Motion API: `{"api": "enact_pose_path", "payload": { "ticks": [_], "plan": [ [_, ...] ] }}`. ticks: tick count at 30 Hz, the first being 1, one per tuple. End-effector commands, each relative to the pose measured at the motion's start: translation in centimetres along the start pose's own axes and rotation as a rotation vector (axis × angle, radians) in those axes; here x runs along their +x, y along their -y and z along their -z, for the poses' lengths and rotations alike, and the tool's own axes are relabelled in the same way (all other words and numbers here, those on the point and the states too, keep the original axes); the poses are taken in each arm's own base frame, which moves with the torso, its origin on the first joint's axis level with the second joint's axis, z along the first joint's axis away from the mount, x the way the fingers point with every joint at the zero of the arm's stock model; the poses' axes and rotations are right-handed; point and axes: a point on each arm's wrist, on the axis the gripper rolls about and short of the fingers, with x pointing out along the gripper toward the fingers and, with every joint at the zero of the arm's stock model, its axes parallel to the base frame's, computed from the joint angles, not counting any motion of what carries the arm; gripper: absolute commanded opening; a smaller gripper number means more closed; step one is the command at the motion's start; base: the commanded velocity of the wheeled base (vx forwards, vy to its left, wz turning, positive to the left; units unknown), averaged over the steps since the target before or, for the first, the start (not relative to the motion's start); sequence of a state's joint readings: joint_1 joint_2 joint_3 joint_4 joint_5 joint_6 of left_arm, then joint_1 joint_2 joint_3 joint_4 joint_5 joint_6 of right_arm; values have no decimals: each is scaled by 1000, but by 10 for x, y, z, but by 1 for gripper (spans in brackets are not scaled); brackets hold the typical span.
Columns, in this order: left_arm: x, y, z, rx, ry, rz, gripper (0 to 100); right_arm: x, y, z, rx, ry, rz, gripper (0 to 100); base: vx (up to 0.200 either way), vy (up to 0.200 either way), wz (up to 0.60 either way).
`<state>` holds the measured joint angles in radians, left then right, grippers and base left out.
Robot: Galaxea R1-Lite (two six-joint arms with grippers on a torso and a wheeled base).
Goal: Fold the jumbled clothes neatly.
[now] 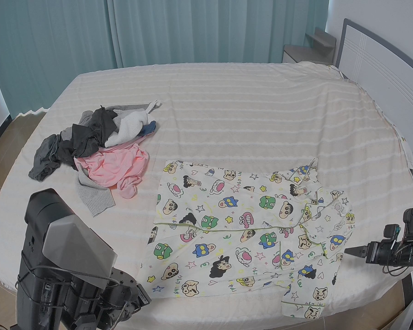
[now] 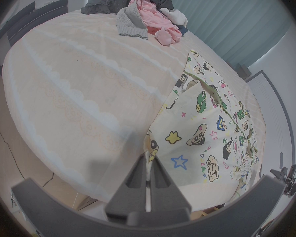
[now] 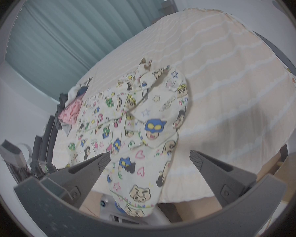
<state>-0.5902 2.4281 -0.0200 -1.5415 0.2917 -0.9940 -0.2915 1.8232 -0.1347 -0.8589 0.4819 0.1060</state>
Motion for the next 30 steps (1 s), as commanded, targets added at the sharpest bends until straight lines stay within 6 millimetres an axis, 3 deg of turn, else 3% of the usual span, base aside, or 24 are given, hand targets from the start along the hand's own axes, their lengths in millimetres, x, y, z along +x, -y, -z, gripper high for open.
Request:
{"api": "enact_pose_path", "payload": {
  "ticks": [1,16,30],
  "plan": [
    [-5,-2,7,26,-33,-14,0,5,3,25,-23,-127,-6,100,0,0,0],
    [-15,-1,16,65,-91,-52,0,32,-4,50,-83,-322,-62,100,0,0,0],
    [-14,-2,17,64,-95,-53,0,64,2,44,-109,-335,-24,100,0,0,0]
  ]
}}
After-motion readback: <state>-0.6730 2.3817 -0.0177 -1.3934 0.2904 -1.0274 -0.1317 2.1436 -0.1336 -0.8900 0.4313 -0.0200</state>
